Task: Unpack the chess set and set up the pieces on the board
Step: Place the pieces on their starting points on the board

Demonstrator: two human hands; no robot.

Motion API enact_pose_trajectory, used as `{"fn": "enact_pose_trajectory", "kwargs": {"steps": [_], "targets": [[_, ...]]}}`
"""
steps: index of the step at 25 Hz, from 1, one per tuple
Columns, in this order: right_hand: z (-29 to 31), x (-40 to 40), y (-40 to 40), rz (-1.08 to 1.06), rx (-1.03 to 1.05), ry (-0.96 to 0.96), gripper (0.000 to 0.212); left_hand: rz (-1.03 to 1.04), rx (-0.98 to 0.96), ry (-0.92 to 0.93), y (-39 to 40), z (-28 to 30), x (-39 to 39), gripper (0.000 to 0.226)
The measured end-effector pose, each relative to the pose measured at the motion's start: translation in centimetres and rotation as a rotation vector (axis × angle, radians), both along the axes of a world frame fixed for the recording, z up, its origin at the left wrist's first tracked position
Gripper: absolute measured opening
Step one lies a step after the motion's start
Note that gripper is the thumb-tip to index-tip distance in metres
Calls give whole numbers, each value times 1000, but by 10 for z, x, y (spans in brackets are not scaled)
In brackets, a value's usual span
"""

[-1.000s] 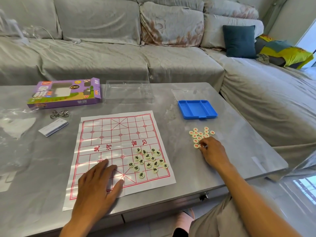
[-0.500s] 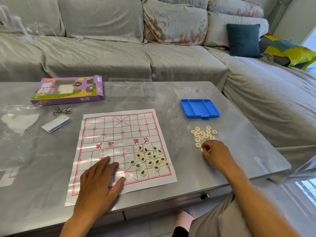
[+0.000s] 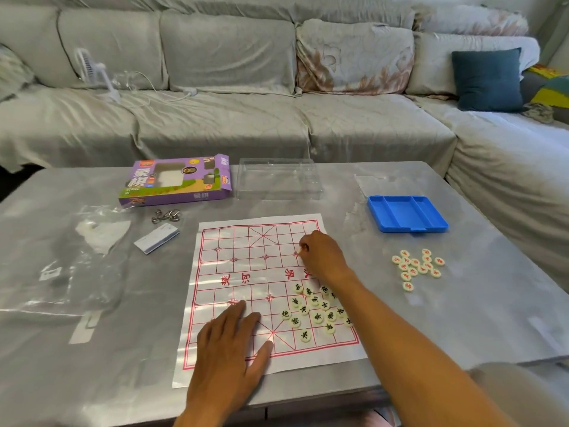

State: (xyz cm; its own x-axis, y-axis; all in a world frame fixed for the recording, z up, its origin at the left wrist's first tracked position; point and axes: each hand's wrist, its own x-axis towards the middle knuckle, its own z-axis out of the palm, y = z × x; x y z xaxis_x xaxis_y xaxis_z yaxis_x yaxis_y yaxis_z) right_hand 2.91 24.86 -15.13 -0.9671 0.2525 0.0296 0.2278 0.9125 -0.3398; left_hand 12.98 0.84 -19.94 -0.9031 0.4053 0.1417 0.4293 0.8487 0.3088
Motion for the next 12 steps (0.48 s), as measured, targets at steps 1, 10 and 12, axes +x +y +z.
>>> {"fn": "enact_pose_trajectory", "kwargs": {"steps": [1,10,12], "targets": [[3,6,1,4,-21,11,24,-5,1,10,-1,-1,0,50],[4,139,137,-575,16,-60,36,-2,-10,21,2,-2,0,54],[-9,139,133,-508,-34,-60,32,-10,-10,13,1,-2,1,57]]}}
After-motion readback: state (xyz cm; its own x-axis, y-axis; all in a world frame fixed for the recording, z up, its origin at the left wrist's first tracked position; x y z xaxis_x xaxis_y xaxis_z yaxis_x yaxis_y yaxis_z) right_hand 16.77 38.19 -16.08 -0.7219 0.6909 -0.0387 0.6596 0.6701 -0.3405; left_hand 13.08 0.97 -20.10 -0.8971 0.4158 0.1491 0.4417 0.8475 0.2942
